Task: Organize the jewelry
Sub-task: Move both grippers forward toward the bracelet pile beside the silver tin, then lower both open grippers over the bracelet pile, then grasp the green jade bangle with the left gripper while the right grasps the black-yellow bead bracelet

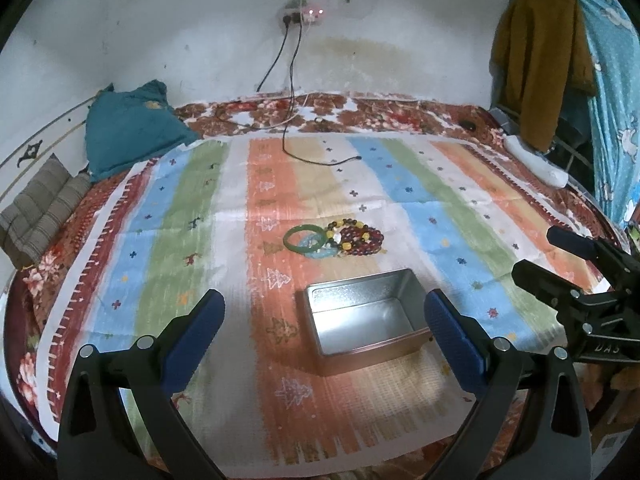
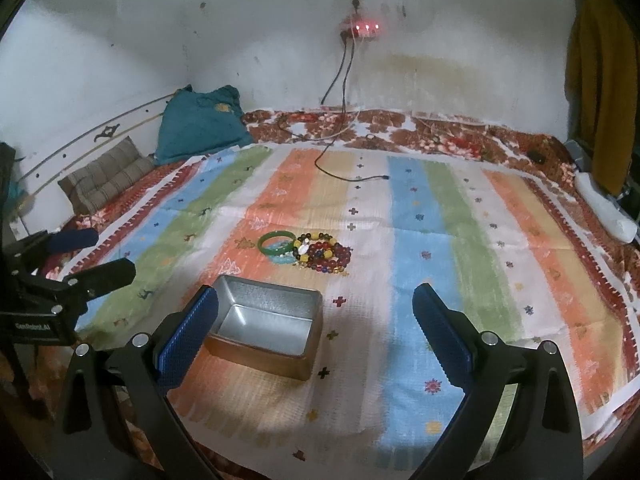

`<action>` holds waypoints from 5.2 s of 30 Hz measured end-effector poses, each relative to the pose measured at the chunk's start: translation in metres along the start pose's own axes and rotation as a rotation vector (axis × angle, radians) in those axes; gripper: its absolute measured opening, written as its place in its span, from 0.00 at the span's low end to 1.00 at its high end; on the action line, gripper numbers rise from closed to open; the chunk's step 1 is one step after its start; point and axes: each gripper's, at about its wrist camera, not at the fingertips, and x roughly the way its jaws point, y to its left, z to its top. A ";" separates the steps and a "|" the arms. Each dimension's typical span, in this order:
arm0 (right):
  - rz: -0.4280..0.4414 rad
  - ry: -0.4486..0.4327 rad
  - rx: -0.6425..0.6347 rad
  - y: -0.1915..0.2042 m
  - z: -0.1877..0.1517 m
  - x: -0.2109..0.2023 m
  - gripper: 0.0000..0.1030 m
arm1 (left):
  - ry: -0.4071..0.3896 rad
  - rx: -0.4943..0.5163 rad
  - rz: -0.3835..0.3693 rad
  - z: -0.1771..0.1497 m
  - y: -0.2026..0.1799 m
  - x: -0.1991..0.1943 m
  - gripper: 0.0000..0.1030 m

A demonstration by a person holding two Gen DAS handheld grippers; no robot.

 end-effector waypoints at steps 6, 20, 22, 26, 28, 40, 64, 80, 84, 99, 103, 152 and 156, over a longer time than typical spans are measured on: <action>0.030 0.043 0.036 -0.009 0.009 0.015 0.96 | 0.054 -0.029 -0.015 0.011 0.005 0.016 0.95; -0.018 0.090 -0.017 -0.011 0.033 0.052 0.96 | 0.103 -0.067 0.052 0.045 0.026 0.054 0.95; -0.019 0.099 -0.013 -0.012 0.035 0.057 0.96 | 0.110 -0.069 0.061 0.048 0.028 0.059 0.95; -0.023 0.121 -0.018 -0.013 0.039 0.067 0.96 | 0.126 -0.065 0.073 0.055 0.030 0.069 0.95; -0.028 0.130 -0.024 -0.014 0.041 0.073 0.96 | 0.135 -0.066 0.083 0.058 0.031 0.075 0.95; -0.038 0.190 -0.017 -0.019 0.053 0.112 0.96 | 0.201 -0.037 0.139 0.074 0.035 0.120 0.94; -0.049 0.302 0.000 -0.033 0.066 0.189 0.96 | 0.347 -0.030 0.194 0.087 0.058 0.209 0.94; -0.059 0.365 -0.012 -0.039 0.068 0.237 0.96 | 0.438 -0.056 0.158 0.082 0.071 0.264 0.94; -0.060 0.394 -0.007 -0.041 0.066 0.254 0.96 | 0.445 -0.056 0.156 0.083 0.073 0.274 0.92; -0.079 0.438 -0.026 -0.035 0.067 0.296 0.89 | 0.501 -0.034 0.141 0.077 0.075 0.309 0.79; -0.080 0.459 -0.025 -0.035 0.065 0.304 0.83 | 0.515 -0.030 0.135 0.076 0.075 0.317 0.70; -0.018 0.353 -0.037 -0.019 0.079 0.245 0.12 | 0.426 -0.068 0.105 0.098 0.057 0.251 0.07; -0.024 0.335 -0.041 -0.016 0.080 0.231 0.12 | 0.402 -0.070 0.091 0.101 0.053 0.236 0.07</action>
